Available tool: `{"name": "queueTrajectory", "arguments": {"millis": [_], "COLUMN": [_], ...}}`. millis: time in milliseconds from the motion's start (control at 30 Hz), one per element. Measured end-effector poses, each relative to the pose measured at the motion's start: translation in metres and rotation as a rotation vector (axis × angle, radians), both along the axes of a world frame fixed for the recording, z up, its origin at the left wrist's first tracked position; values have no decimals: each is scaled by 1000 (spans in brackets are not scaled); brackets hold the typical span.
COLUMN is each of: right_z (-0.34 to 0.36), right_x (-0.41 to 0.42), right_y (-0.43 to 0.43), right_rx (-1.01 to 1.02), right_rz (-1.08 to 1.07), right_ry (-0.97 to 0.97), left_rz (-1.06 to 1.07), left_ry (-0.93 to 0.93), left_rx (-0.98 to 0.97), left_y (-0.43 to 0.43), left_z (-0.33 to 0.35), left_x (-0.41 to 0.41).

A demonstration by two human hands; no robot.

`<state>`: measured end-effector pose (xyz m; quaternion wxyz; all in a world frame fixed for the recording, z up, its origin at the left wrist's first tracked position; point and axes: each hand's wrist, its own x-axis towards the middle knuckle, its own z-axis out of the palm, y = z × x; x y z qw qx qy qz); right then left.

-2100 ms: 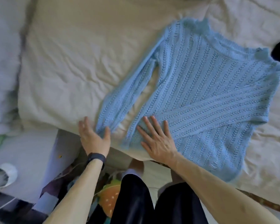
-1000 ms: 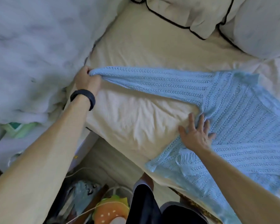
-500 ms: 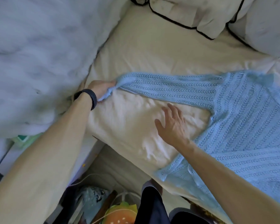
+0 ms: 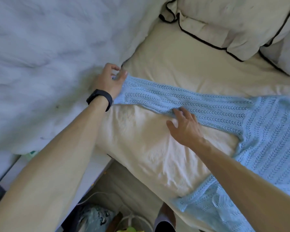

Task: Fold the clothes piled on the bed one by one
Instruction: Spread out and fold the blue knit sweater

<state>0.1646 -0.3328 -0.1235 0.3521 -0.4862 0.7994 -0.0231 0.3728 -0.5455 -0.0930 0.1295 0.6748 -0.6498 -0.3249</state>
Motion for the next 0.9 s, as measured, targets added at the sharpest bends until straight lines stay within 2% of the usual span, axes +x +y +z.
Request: {"name": "queueTrajectory", "arguments": {"millis": [100,167,233,367,433,533,600,633,700,833,900], "right_z": [3,4,5,17,35,77,104,117,136,146,139], "right_x": [2,5,8,6,-6,-40,-71,-89,-120,-175,-189], "right_y": [-1,-9,-22,-48,-52,-38,-8,12,62,199,268], "right_rx": [-161,-214,-179,53,85,103,47,16,-51,-227,-232], "right_rz": [-51,-71,-91,-199,-441,-891,-929,-906,-947,-1297,-1409], "right_ry": [31,-2,-121,-406,-626,-1161,-1450,-1529,-1532,-1240,-1198], "left_rz": [10,-30,-13,164,193,13,-234,-367,-606,-910,-1020], "left_ry": [-9,31,38,139,223,476,599,628,631,563,520], "left_rx": [325,431,404,304,225,210,296,364,462,423,408], "left_y": [5,16,21,21,35,87,137,164,220,329,376], "left_z": [-19,-31,-39,-27,1,57,86,97,110,119,108], "left_x": [11,23,29,13,-10,-67,-109,-131,-174,-246,-265]}}
